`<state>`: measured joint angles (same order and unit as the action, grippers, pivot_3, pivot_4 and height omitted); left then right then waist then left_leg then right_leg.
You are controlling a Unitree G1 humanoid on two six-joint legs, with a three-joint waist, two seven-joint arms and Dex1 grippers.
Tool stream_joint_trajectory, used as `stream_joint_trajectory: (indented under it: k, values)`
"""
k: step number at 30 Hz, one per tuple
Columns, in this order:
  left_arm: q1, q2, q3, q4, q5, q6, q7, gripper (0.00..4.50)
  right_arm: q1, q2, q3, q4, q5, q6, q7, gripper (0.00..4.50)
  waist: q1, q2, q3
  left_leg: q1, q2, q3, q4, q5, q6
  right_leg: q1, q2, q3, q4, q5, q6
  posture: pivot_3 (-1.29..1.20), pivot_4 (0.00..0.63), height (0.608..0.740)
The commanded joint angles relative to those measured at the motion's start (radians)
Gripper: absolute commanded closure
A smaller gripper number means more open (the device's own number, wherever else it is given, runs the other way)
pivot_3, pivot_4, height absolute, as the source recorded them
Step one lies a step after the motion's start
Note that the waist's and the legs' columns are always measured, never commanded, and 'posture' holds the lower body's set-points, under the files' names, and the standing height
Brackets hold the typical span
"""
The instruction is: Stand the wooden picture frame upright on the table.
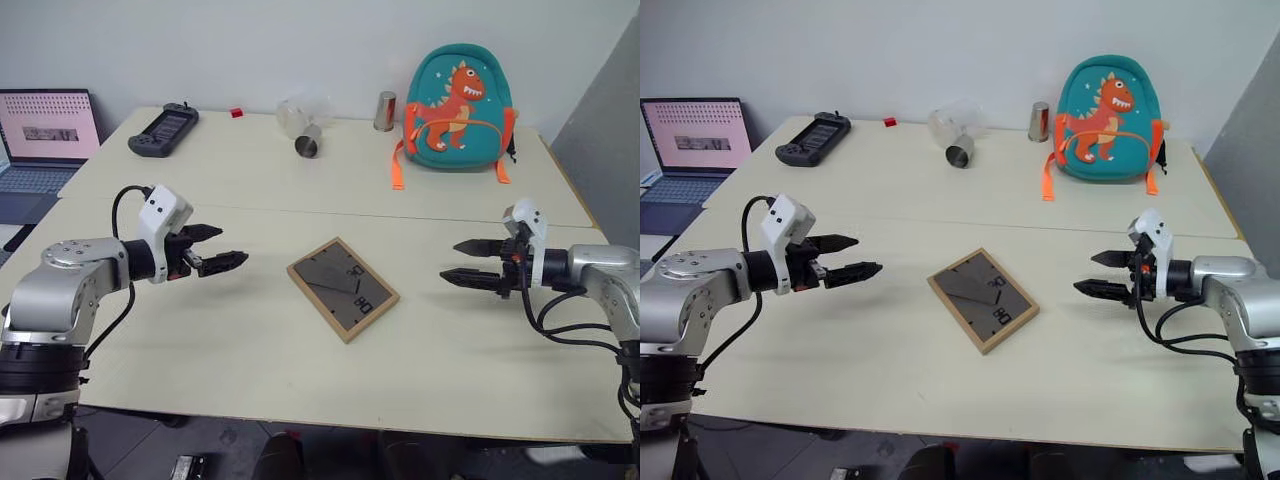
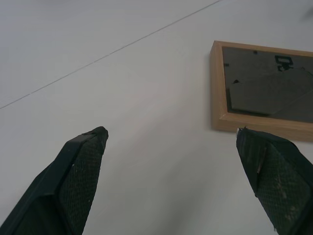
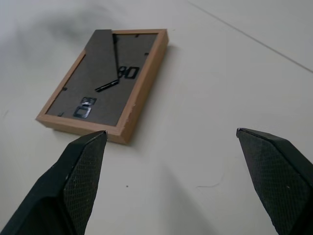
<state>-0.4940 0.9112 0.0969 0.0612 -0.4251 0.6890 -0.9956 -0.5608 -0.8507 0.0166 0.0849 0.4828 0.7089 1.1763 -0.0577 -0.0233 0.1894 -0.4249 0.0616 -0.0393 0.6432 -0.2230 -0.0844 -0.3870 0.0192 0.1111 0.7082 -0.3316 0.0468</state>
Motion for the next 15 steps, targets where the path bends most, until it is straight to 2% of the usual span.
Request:
stream_joint_trajectory:
  k: [1,15]
  values:
    - [-0.003,0.01,0.009,-0.041,0.002,-0.006,-0.003,0.0,-0.034,-0.007,-0.001,0.014,-0.01,-0.02,0.025,0.02,0.0,0.0,0.0,0.0,0.0,0.0,0.0,0.0,0.0,0.0,0.0,0.0,0.0,0.0,0.0,0.0,0.15,0.74]
    - [0.006,0.017,0.002,-0.039,0.018,-0.021,-0.012,0.0,-0.039,0.015,0.011,0.044,-0.049,-0.075,0.03,0.02,0.001,0.0,0.0,-0.001,0.0,0.0,0.001,0.0,0.0,-0.001,0.0,0.0,0.001,0.0,0.0,0.0,0.15,0.74]
